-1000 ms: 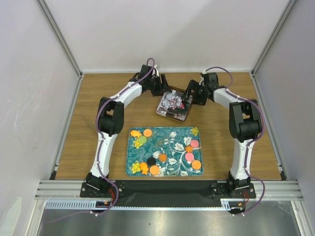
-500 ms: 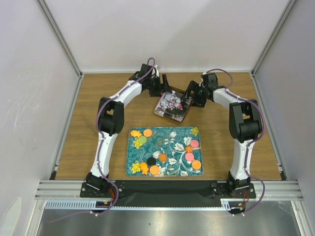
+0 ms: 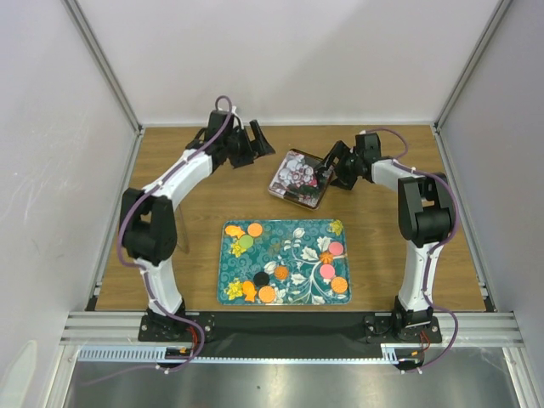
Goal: Pack the cookies
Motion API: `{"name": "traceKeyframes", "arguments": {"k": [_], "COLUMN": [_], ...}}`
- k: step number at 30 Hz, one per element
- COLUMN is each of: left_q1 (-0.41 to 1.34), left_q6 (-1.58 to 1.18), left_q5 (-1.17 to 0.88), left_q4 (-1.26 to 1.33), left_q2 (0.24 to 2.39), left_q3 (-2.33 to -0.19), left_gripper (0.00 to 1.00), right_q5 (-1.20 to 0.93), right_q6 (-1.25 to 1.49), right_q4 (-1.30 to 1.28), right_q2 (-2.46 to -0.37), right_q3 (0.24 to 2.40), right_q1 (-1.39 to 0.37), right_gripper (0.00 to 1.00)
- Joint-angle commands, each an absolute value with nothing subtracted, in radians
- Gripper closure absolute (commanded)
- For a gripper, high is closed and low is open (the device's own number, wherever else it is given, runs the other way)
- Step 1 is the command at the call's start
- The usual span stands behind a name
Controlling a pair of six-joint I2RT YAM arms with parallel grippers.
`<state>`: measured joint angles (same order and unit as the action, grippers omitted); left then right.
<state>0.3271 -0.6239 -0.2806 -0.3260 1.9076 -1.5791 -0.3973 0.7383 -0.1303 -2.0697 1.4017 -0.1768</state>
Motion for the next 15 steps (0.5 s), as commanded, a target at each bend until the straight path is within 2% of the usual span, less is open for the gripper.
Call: {"name": "traceKeyframes", "arguments": {"k": [1,7,15], "left_q1": [0.347,0.426,0.525], "left_q6": [-0.748,-0.871,-0.948], "left_q5": [-0.238,-0.225,-0.213], "left_q4": [-0.204,-0.095,-0.043], "left_q2": [1.798,1.741,1.805], "left_q3": [-1.415,-1.267,-1.264], "left_gripper": [0.09,0.08,0.08], "right_q5": [-0.333,-0.327,-0.344], "right_q6": [0.784,0.834,0.819], "right_q4": [-0.111,-0.060,-0.038], "right_q2": [-2.043,-2.037,-2.025], "right_q3": [1.368,1.341,1.324], "right_q1": [-0.152,-0.144,-0.141], "right_gripper": [0.13,0.13,0.10]}}
